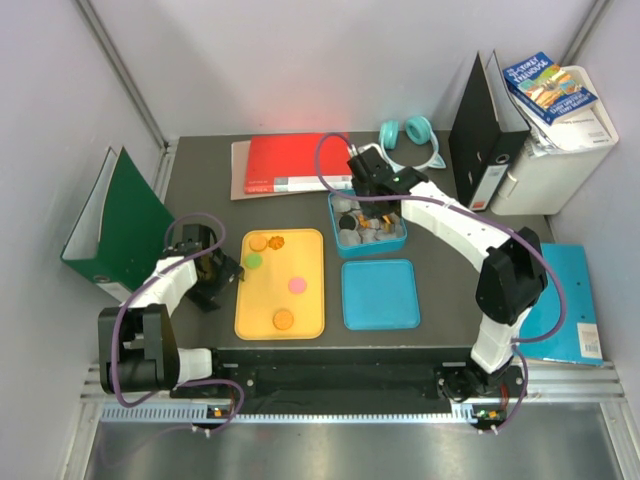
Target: Pack the cookies
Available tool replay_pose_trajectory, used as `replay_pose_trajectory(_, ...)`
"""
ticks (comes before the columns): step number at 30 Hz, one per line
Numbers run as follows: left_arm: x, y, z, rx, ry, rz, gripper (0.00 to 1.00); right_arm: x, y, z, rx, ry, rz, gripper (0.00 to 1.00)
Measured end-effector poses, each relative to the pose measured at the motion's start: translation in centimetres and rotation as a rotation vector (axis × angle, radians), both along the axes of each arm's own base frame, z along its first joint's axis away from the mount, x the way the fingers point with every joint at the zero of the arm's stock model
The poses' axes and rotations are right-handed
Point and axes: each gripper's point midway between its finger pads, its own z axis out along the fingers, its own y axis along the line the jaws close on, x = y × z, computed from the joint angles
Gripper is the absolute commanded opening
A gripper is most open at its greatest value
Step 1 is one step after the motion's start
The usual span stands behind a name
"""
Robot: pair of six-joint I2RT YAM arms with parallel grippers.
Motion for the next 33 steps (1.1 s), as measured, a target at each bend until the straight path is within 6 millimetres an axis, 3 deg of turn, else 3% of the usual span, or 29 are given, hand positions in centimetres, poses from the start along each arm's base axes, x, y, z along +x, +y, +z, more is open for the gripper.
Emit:
replay_pose_trajectory(14,0.0,0.0,0.0,-0.001,0.0,0.001,0.98,-0.3,0.0,-0.6,0.008,0.016,-0.004,0.45)
replay_pose_trajectory(15,0.0,0.0,0.0,-0.001,0.0,0.001,0.98,-0.4,0.0,-0.7,0.009,0.017,-0.004,0.47)
replay_pose_trajectory(19,0.0,0.0,0.0,-0.001,0.0,0.0,0.98,-0.7,-0.1,-1.1,0.01,0.027,-0.008,0.73)
replay_pose_trajectory(24,0.0,0.0,0.0,-0.001,0.0,0.0,0.98,-0.6,-0.1,-0.9,0.014,0.018,-0.019,0.81)
replay_pose_trajectory(28,0.0,0.0,0.0,-0.001,0.0,0.0,0.98,-0.4,-0.2,0.1,0.031,-0.012,-0.028,0.8)
replay_pose_trajectory(33,0.0,0.0,0.0,0.0,0.0,0.001,0.98,-1.1,-0.7,3.7,0.081,-0.103,-0.036,0.79)
